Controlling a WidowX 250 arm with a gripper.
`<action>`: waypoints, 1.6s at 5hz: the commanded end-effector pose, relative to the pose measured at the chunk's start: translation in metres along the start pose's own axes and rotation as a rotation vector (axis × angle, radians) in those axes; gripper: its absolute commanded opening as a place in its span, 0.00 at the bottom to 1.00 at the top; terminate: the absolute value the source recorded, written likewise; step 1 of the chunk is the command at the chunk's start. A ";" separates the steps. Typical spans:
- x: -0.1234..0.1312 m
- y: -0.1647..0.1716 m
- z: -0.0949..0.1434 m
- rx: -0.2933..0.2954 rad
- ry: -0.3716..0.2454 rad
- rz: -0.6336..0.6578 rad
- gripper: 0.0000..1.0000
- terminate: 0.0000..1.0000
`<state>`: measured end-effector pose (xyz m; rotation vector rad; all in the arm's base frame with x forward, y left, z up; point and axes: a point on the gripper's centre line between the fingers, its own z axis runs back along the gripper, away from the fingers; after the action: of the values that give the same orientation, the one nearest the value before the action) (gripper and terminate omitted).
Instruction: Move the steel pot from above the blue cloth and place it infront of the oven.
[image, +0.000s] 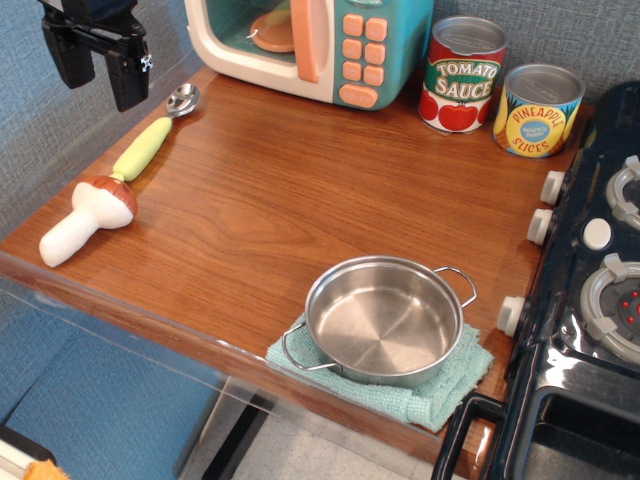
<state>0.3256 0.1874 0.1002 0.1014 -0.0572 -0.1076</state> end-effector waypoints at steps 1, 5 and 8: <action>0.000 0.000 0.000 0.000 0.000 0.000 1.00 0.00; -0.056 -0.192 0.013 -0.016 -0.018 -0.240 1.00 0.00; -0.047 -0.229 -0.020 -0.001 0.065 -0.214 1.00 0.00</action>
<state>0.2516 -0.0367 0.0443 0.1085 0.0604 -0.3281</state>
